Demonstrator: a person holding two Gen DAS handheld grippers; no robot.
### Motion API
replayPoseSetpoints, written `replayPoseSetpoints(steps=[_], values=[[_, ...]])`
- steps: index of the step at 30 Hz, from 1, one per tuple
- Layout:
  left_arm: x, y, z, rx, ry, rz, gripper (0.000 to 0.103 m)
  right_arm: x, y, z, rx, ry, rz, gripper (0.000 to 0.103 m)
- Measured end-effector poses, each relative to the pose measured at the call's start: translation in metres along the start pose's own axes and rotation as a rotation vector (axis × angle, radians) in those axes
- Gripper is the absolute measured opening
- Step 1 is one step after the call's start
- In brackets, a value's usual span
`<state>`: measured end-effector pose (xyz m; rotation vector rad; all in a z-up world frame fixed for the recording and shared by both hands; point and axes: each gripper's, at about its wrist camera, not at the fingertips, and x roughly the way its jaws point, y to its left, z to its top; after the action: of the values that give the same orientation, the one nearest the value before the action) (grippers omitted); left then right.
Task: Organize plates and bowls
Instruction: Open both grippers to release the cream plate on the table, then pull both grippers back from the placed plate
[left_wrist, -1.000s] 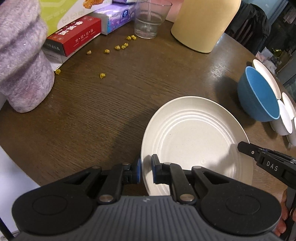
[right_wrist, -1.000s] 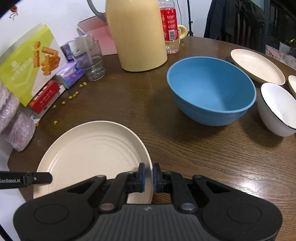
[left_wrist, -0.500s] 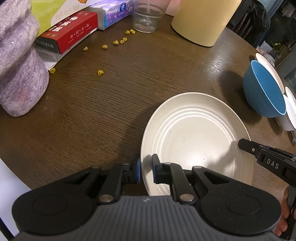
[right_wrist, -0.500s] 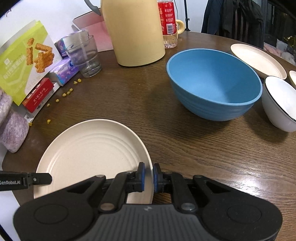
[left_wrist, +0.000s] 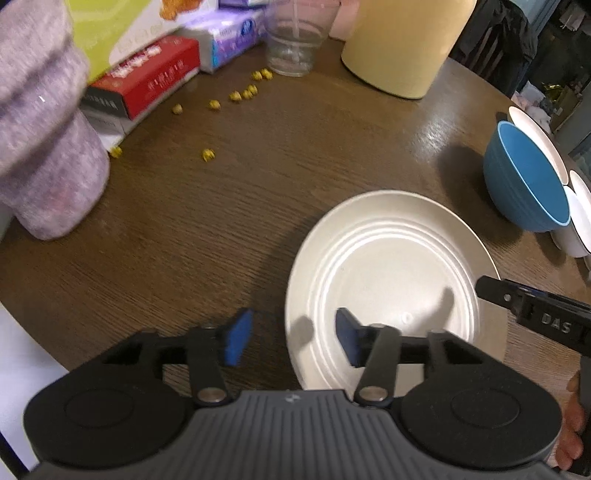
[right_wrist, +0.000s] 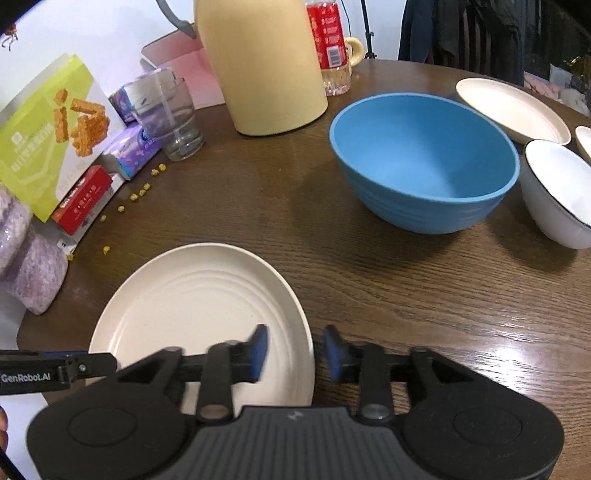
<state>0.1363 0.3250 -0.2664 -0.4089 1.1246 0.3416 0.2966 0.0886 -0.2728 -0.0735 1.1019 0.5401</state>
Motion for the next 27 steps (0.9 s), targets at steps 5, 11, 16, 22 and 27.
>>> replayPoseSetpoints(steps=[5, 11, 16, 22, 27], values=[[-0.013, 0.000, 0.000, 0.016, -0.033, 0.022, 0.081, -0.015, -0.005, -0.002, 0.026, -0.016, 0.008, 0.068], [-0.031, -0.006, -0.006, 0.047, -0.068, 0.019, 0.103, -0.035, -0.012, -0.008, 0.055, -0.005, 0.014, 0.100], [-0.047, -0.018, -0.007, 0.078, -0.103, 0.002, 0.103, -0.057, -0.015, -0.016, 0.055, -0.005, -0.025, 0.103], [-0.062, -0.038, -0.009, 0.133, -0.138, -0.026, 0.103, -0.090, -0.025, -0.021, 0.073, -0.042, -0.077, 0.103], [-0.069, -0.054, -0.007, 0.174, -0.155, -0.043, 0.103, -0.114, -0.039, -0.021, 0.103, -0.074, -0.118, 0.103]])
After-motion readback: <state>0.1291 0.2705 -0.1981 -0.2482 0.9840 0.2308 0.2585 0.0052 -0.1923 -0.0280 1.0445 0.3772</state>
